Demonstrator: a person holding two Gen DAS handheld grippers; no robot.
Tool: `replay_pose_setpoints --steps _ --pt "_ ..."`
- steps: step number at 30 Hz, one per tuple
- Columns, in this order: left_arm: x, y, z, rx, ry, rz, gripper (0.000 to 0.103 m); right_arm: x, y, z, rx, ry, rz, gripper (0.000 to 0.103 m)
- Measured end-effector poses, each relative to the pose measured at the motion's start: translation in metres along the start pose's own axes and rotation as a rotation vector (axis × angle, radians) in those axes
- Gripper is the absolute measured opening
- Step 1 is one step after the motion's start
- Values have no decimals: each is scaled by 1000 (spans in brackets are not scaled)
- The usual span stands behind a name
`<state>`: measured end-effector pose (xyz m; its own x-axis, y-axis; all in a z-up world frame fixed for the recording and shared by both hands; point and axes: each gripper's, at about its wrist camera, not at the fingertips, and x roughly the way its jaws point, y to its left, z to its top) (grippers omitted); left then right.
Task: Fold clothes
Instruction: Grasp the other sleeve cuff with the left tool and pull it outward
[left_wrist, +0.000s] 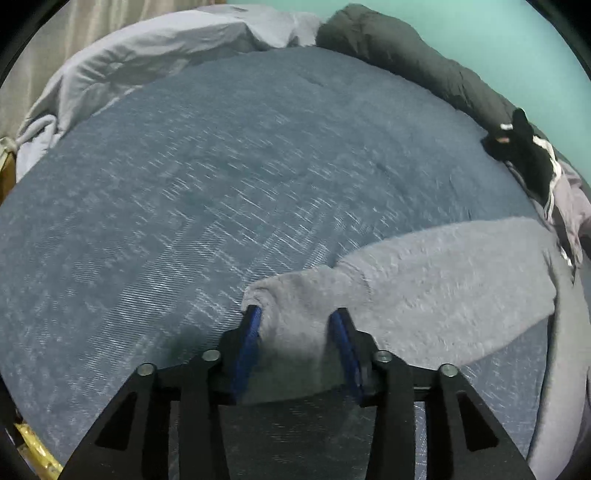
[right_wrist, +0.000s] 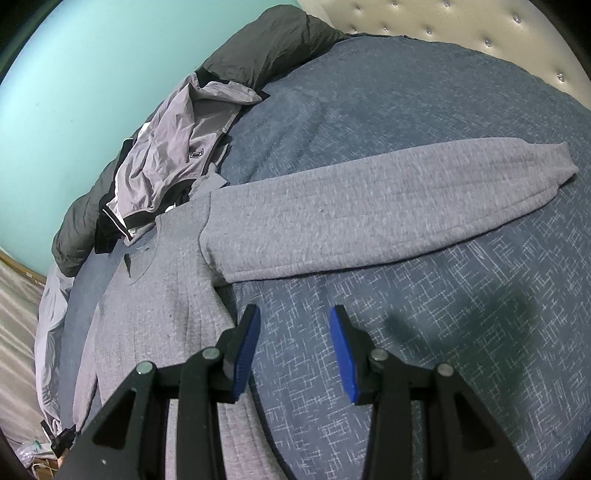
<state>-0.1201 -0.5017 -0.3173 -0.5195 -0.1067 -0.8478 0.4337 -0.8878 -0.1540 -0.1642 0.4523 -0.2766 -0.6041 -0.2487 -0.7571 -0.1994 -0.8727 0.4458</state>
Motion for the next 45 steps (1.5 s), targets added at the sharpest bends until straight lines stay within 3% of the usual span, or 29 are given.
replay_pose_setpoints --steps 2,9,15,21,31,36,41,45 --pt "-3 5 2 -25 -12 -15 9 -1 1 0 -4 0 2 39" --pt "-26 9 30 62 -98 26 7 -2 2 1 0 -1 1 39" --pt "-50 12 50 61 -147 94 6 -2 8 2 -17 0 4 39" --pt "-41 2 63 49 -151 97 6 0 10 1 -16 6 1 39" --pt "-43 4 113 32 -197 93 6 -3 12 3 -33 2 -39 39" --pt "-19 6 126 23 -146 113 6 3 17 -1 -41 16 -48 39" --pt "13 20 117 -23 -59 90 8 8 22 -7 -61 35 -52 39" --pt "14 27 110 -46 -36 64 10 14 24 -12 -58 52 -42 39"
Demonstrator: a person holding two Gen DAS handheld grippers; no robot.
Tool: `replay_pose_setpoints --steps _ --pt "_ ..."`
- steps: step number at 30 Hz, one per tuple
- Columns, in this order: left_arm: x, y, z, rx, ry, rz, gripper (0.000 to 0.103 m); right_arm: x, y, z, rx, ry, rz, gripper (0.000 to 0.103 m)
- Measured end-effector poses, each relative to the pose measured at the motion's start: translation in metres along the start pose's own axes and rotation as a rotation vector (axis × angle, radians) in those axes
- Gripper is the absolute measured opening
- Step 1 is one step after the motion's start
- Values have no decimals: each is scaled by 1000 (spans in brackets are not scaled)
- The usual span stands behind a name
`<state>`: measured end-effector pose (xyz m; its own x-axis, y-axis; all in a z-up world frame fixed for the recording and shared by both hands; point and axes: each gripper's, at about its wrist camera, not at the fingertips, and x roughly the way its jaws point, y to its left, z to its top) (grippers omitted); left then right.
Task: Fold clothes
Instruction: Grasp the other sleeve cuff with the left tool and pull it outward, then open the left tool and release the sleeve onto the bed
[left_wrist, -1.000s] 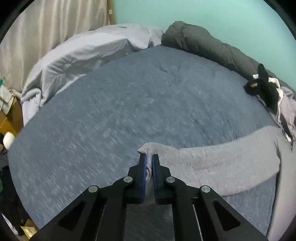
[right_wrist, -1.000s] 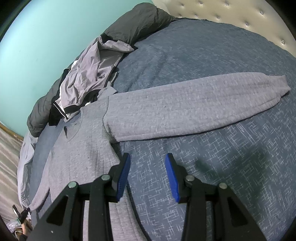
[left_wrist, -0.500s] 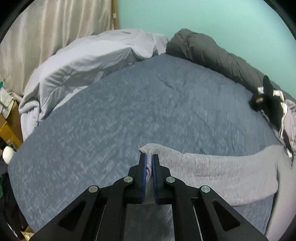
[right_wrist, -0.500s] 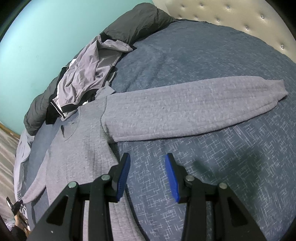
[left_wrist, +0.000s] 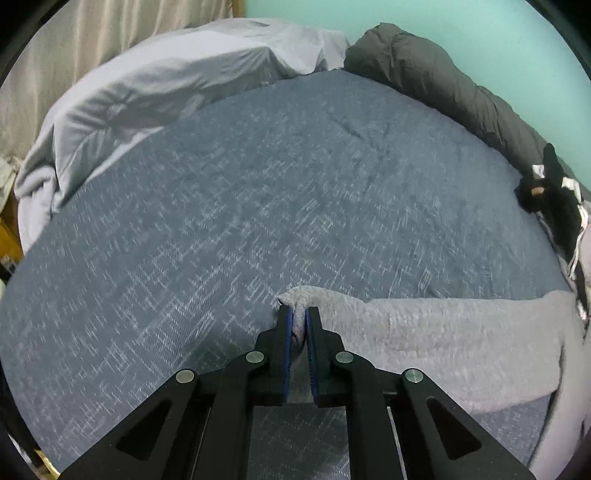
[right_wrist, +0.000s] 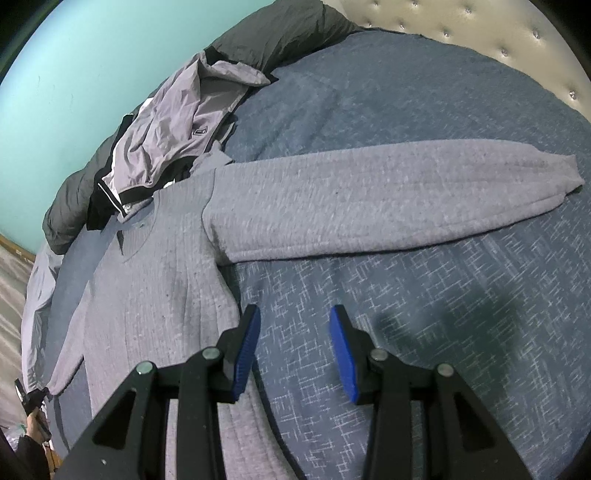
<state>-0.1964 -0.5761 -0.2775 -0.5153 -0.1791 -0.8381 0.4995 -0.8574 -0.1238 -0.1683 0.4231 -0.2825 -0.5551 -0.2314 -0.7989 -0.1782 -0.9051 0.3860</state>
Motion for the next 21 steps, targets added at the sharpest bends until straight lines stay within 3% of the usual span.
replay_pose_setpoints --steps 4,7,9,13,16,21 --pt "-17 -7 -10 27 -4 2 14 7 4 -8 4 41 32 40" --pt "-33 -20 -24 60 7 -21 28 14 12 -20 -30 123 59 46" --pt "-42 -31 -34 90 20 -48 29 15 17 -30 -59 167 74 47" --pt "-57 -70 -67 201 77 -154 29 11 24 -51 -111 232 115 47" --pt "-69 -111 -100 306 123 -239 29 9 28 -68 -178 286 97 47" --pt "-88 -168 -158 392 204 -385 29 8 27 -95 -232 372 89 47"
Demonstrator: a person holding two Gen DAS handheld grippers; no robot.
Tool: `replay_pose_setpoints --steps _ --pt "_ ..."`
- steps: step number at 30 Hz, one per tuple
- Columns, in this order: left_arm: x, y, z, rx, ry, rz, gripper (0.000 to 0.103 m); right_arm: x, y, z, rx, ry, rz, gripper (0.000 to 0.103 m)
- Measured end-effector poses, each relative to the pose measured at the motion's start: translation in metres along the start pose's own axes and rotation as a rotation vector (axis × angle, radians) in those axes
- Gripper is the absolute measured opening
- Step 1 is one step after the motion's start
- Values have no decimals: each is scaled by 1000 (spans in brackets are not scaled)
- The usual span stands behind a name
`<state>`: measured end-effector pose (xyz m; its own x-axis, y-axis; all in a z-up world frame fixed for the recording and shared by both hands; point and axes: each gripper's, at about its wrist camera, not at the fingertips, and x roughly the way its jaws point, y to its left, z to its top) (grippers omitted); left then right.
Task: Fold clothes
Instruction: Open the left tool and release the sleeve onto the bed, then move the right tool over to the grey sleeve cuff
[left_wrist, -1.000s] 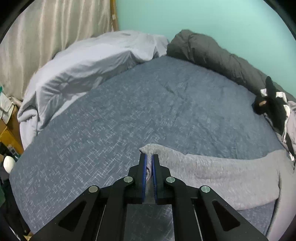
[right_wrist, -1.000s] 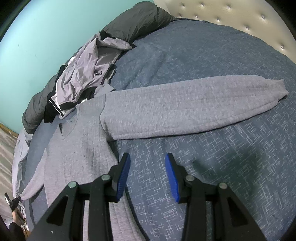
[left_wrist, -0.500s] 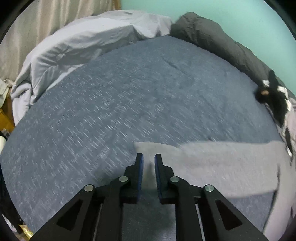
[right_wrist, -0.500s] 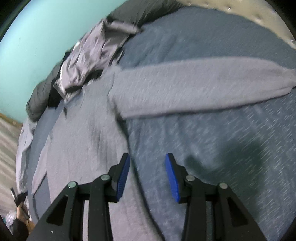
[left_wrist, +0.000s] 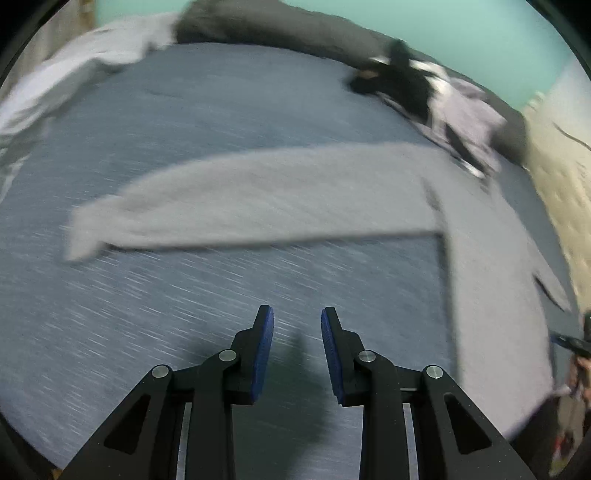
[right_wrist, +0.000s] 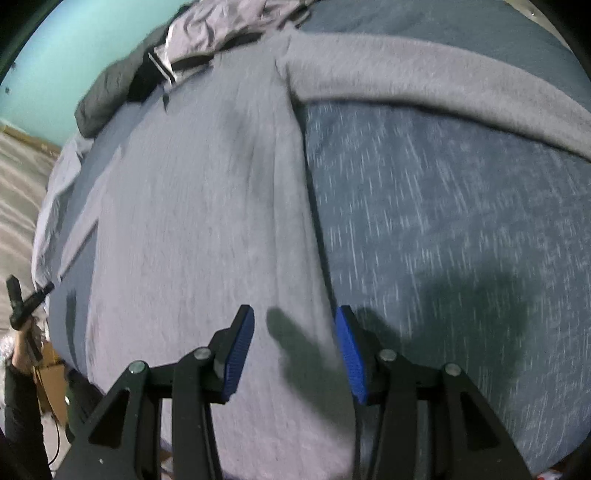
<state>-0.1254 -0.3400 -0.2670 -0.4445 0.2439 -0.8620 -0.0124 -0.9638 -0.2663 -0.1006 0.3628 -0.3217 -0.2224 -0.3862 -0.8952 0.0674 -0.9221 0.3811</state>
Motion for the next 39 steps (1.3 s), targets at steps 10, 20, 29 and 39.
replay_pose_setpoints --steps 10,20,29,39 --pt "36 -127 -62 154 195 -183 29 -1 -11 -30 16 3 34 5" --pt "43 -175 -90 234 267 -184 29 -17 -14 -39 17 -52 16 4" --pt "42 -198 -89 276 227 -156 29 -12 -27 -45 55 -39 47 5" --pt "51 -224 -62 244 128 -181 29 -82 -118 -16 320 -284 22 35"
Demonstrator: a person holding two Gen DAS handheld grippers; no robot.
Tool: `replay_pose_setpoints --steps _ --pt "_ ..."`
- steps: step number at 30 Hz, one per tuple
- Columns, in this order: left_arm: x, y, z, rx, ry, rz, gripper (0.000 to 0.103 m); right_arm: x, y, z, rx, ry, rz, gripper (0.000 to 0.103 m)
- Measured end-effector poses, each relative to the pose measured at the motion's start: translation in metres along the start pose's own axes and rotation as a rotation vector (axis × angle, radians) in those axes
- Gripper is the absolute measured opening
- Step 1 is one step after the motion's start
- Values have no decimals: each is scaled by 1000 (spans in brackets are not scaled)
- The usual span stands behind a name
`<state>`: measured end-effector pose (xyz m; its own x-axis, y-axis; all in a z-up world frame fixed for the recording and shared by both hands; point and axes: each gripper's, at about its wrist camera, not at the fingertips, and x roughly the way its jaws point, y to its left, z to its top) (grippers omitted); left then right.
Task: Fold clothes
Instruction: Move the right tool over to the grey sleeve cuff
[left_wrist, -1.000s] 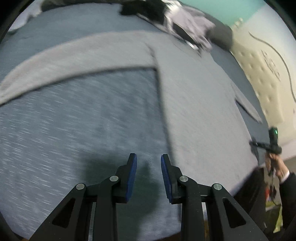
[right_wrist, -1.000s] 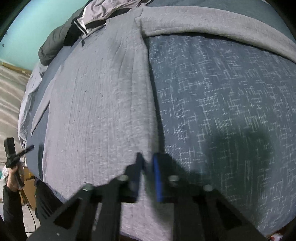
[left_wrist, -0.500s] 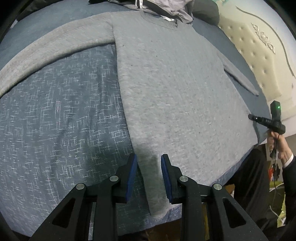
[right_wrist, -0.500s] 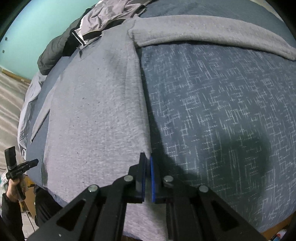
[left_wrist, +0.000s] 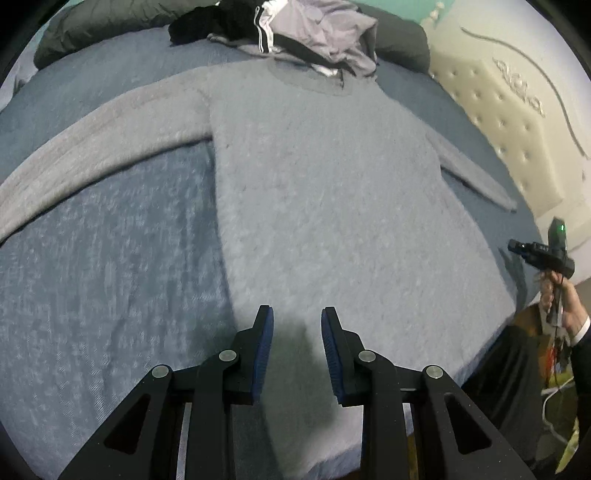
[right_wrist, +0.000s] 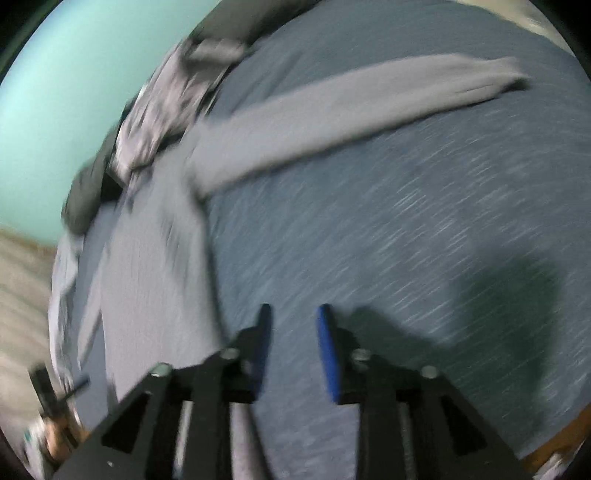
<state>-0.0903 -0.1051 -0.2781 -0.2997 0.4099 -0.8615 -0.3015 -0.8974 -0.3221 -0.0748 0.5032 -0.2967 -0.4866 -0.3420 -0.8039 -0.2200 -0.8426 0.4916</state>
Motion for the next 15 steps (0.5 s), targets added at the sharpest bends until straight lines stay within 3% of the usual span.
replay_pose_setpoints --steps 8,15 --pt "11 -6 27 -41 -82 -29 29 -41 -81 76 198 -226 -40 50" --pt "32 2 48 -82 -95 -2 29 -40 -121 120 226 -276 -80 50"
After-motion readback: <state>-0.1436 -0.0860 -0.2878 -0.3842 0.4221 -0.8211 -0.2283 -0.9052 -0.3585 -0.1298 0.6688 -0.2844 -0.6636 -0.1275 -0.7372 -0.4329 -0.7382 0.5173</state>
